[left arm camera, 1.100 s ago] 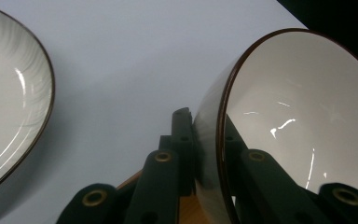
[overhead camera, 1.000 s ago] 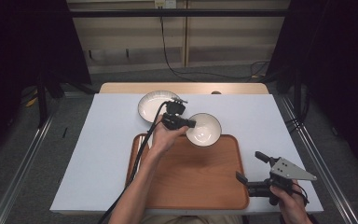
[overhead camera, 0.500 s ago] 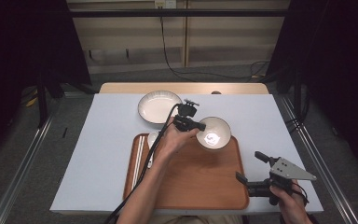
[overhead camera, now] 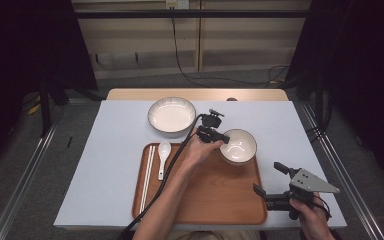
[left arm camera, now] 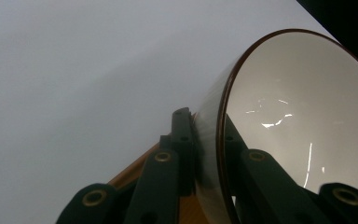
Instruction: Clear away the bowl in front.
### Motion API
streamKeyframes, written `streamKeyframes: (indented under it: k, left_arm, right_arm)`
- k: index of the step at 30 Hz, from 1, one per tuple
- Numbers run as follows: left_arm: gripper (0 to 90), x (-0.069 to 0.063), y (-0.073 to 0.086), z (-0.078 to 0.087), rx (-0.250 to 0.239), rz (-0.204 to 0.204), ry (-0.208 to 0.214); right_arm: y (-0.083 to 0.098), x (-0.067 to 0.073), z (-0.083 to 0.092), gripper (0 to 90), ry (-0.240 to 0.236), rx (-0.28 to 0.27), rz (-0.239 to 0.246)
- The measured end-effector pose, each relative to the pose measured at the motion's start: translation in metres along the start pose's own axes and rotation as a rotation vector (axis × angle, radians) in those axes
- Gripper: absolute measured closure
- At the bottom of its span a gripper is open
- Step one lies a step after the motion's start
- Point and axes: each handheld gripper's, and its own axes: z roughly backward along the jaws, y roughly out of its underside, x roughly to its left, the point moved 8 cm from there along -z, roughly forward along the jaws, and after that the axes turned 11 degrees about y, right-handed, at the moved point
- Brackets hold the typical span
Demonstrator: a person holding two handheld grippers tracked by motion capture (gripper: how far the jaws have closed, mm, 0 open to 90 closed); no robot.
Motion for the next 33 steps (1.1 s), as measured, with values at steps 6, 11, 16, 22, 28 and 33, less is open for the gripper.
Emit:
streamKeyframes:
  k: [6,11,16,22,28,33]
  left_arm:
    - [82.2,-0.002,0.000,-0.008,0.014,-0.007,0.010]
    - [82.1,0.000,0.003,-0.013,0.031,-0.010,0.000]
    - [82.6,0.001,0.003,-0.016,0.046,-0.034,-0.052]
    - [81.9,0.001,0.002,-0.020,0.037,-0.050,-0.050]
    - [81.0,0.000,0.001,-0.023,0.038,-0.086,-0.062]
    - [79.0,0.000,0.003,-0.023,0.036,-0.095,-0.039]
  right_arm:
    - [0.000,0.000,0.001,0.7,0.001,0.003,-0.001]
    - [0.000,0.000,0.001,0.7,-0.002,0.001,0.004]
    - [0.000,0.001,-0.001,0.7,0.002,0.003,0.003]
    - [0.000,0.001,0.000,0.7,-0.004,0.002,0.005]
    - [0.000,0.001,0.000,0.7,0.002,0.001,0.009]
    - [0.001,0.001,0.000,0.7,0.003,0.005,0.011]
